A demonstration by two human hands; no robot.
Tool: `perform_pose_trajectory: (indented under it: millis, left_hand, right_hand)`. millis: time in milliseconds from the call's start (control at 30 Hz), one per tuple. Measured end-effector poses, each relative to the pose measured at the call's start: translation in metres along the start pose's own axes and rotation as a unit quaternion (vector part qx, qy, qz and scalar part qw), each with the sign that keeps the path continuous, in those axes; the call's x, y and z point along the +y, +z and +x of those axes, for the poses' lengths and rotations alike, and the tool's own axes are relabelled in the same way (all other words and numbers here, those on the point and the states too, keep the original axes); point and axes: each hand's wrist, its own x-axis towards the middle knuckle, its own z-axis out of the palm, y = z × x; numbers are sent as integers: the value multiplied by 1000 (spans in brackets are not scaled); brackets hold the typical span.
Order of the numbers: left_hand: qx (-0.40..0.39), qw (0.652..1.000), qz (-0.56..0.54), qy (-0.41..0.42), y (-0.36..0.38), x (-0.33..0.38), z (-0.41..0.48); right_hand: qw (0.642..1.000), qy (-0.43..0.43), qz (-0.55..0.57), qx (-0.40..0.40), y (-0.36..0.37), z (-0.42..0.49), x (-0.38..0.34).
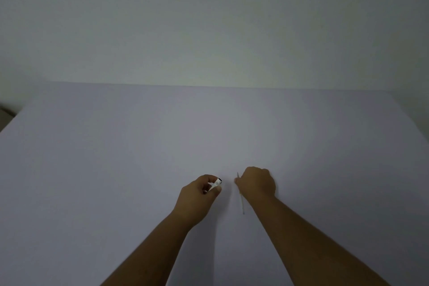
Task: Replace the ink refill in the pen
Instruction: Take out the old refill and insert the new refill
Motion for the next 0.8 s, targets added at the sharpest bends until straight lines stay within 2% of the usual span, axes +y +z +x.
perform_pose_trajectory:
  millis: [167, 467, 533, 633, 800]
  left_hand:
    - [3, 1000, 5, -1, -5, -2, -1]
    - [-10, 1000, 3, 6, -2, 0, -4]
    - [-11, 1000, 7, 8, -2, -1, -5]
    - [-11, 1000, 19, 13, -2, -2, -6]
    - [-9, 999, 29, 17, 1, 3, -7]
  right_hand:
    - [999, 18, 33, -12, -1, -4, -2]
    - [1000, -14, -12, 21, 2, -10, -6]
    - [999, -6, 38, 20, 1, -12, -8]
    - [982, 2, 186, 35, -10, -14, -8]
    - [893, -5, 444, 76, -38, -22, -6]
